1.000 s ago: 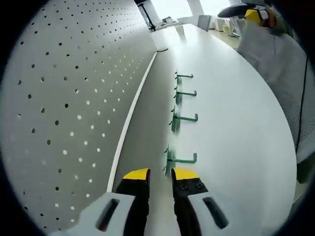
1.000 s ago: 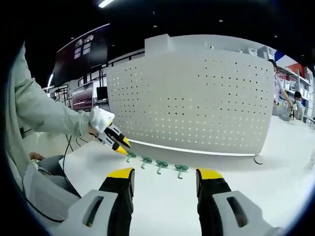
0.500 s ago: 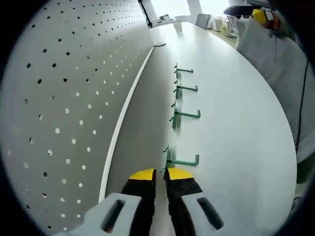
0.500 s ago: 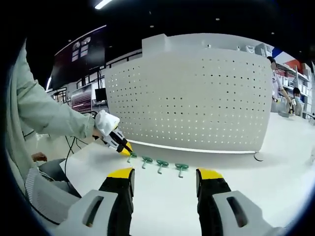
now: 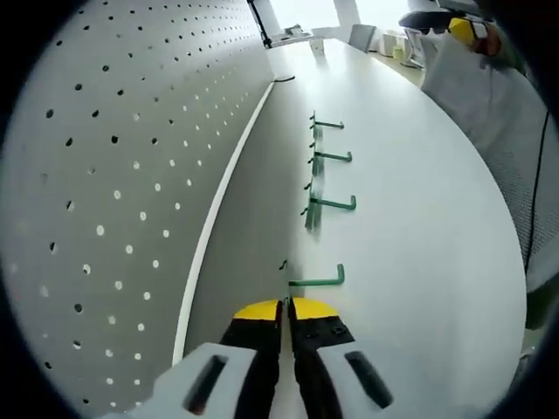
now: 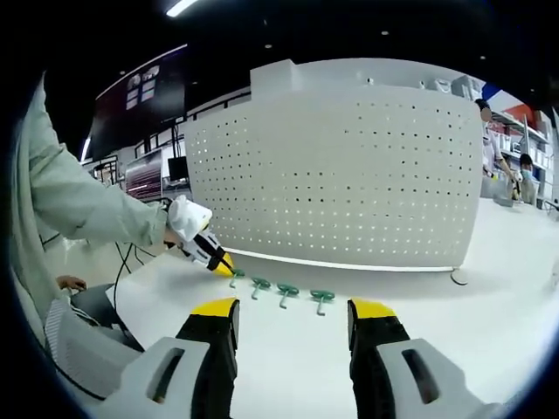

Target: Insert the hook assembly into the mounting plate slot until the hook locks in place.

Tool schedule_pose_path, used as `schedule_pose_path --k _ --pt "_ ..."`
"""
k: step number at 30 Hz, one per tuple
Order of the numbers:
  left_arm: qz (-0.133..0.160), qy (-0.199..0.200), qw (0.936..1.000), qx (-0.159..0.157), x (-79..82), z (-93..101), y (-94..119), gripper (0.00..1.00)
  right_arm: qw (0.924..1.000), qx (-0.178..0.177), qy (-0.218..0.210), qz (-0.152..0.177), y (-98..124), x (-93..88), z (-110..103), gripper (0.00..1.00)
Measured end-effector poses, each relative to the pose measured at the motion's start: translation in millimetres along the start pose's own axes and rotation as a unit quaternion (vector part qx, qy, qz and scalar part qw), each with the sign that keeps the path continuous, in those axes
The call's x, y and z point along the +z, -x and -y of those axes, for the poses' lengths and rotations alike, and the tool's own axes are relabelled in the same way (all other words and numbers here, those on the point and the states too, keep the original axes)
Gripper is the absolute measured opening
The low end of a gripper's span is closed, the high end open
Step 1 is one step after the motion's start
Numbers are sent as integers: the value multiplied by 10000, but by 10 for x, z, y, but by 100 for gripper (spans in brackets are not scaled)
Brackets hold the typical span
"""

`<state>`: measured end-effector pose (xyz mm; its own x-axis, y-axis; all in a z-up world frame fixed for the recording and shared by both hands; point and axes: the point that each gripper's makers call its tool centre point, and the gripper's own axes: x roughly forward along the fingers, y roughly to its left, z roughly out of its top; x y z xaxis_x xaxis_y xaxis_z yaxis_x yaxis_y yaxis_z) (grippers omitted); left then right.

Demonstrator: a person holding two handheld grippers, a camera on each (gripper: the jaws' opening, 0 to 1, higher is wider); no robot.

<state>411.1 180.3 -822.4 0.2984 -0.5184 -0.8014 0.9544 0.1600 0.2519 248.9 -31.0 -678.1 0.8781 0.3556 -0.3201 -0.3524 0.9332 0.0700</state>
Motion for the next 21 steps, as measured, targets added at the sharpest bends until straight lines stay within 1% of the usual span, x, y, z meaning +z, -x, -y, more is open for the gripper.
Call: schedule_pose_path --k 3,8,10,13,16,18,20,21 --pt "16 75 9999 117 0 -4 3 3 10000 -5 -2 9 6 9 -4 48" --pt "75 332 9980 529 -13 -75 11 3 10000 -11 29 44 17 46 -13 48" --pt "154 455 9967 653 3 -88 26 3 10000 -10 40 60 22 61 -17 48" --pt "312 795 9920 930 23 -120 82 3 10000 -6 55 81 28 82 -29 48" --pt "459 1079 9870 1098 37 -132 142 3 9999 5 72 105 35 102 -47 48" --pt "504 1183 9841 1226 24 -152 176 3 9999 16 76 124 40 117 -60 48" --pt "547 1138 9829 1342 8 -160 206 3 9998 30 101 143 44 134 -75 48" --pt "616 1238 9803 1408 22 -146 233 3 9998 41 106 148 46 144 -83 48"
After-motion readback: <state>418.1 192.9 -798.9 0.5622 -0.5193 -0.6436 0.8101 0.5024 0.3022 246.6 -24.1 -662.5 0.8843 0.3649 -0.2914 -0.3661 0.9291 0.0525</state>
